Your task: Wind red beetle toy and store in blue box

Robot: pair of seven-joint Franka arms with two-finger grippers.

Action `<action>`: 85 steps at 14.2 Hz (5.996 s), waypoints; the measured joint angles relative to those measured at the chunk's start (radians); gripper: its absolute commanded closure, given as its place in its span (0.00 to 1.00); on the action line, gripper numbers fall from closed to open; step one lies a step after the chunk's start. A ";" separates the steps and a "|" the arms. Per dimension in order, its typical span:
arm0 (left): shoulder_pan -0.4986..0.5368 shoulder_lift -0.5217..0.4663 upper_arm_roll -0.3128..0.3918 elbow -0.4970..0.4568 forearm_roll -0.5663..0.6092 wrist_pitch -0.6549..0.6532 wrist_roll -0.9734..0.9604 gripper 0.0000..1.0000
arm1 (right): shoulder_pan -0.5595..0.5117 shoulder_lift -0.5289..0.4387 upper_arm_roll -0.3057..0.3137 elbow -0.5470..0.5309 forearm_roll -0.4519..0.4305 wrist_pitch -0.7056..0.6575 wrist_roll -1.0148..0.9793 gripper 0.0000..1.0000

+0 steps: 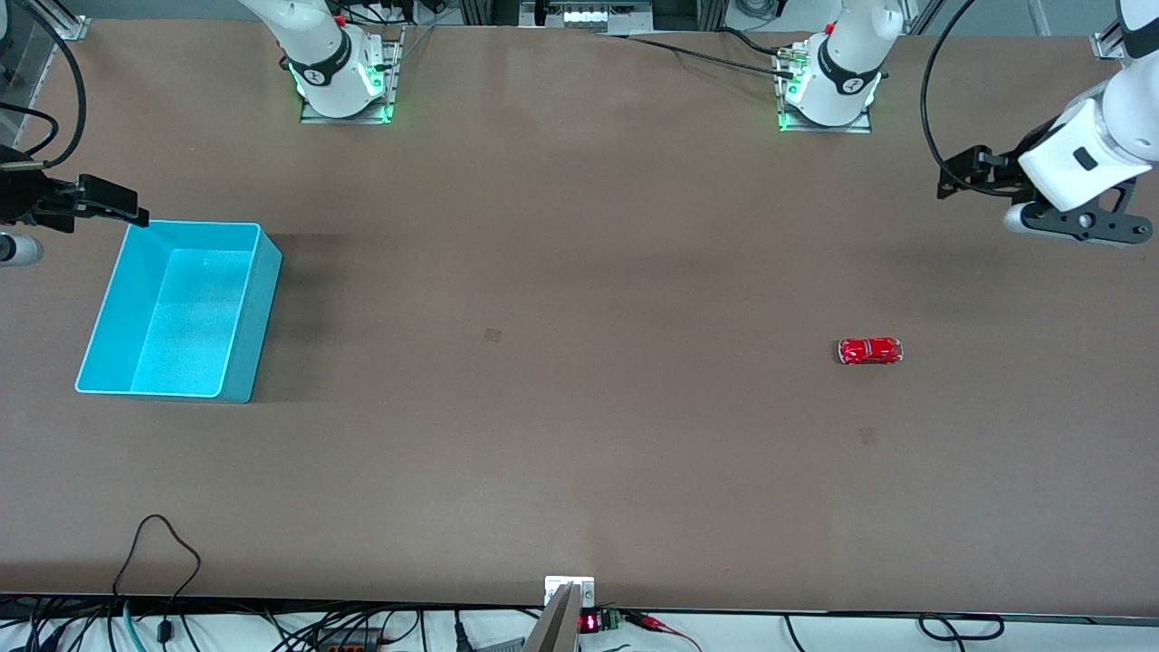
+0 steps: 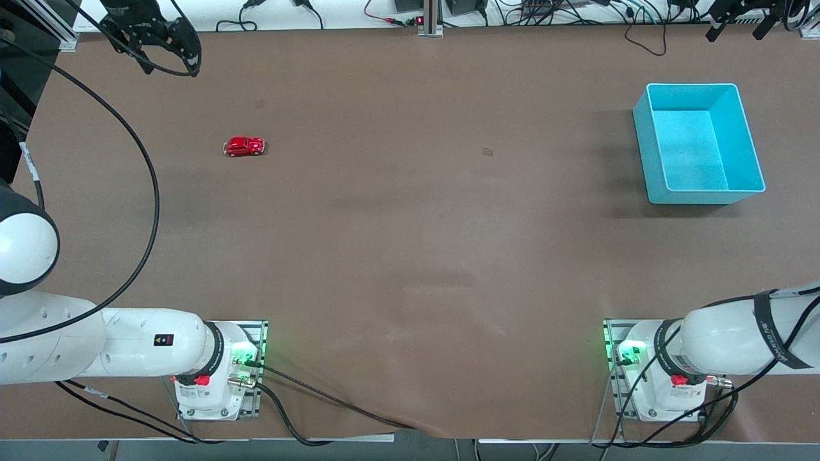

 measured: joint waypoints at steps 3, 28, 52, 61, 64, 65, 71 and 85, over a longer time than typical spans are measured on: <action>-0.011 0.009 -0.009 -0.007 0.000 -0.080 0.028 0.00 | 0.000 0.001 0.000 0.000 0.000 0.010 0.000 0.00; 0.090 0.476 -0.004 -0.362 0.150 1.112 1.314 0.13 | 0.001 0.003 0.000 0.000 0.000 0.020 0.000 0.00; 0.147 0.508 -0.009 -0.359 0.150 1.085 1.361 0.93 | 0.013 0.004 0.003 0.000 -0.002 0.032 0.000 0.00; 0.286 0.527 -0.008 -0.328 0.150 1.080 1.532 0.00 | 0.012 0.010 0.003 0.000 -0.002 0.037 0.000 0.00; 0.287 0.552 -0.008 -0.327 0.150 1.085 1.545 0.00 | 0.012 0.010 0.003 0.000 -0.002 0.037 0.000 0.00; 0.288 0.555 -0.008 -0.323 0.150 1.088 1.550 0.00 | 0.012 0.010 0.003 0.000 -0.002 0.037 0.000 0.00; 0.284 0.500 -0.057 -0.167 0.150 0.794 1.546 0.00 | 0.011 0.011 0.000 0.000 -0.002 0.037 0.000 0.00; 0.211 0.483 -0.089 0.159 0.150 0.399 1.390 0.00 | 0.011 0.011 0.000 0.000 -0.002 0.037 -0.001 0.00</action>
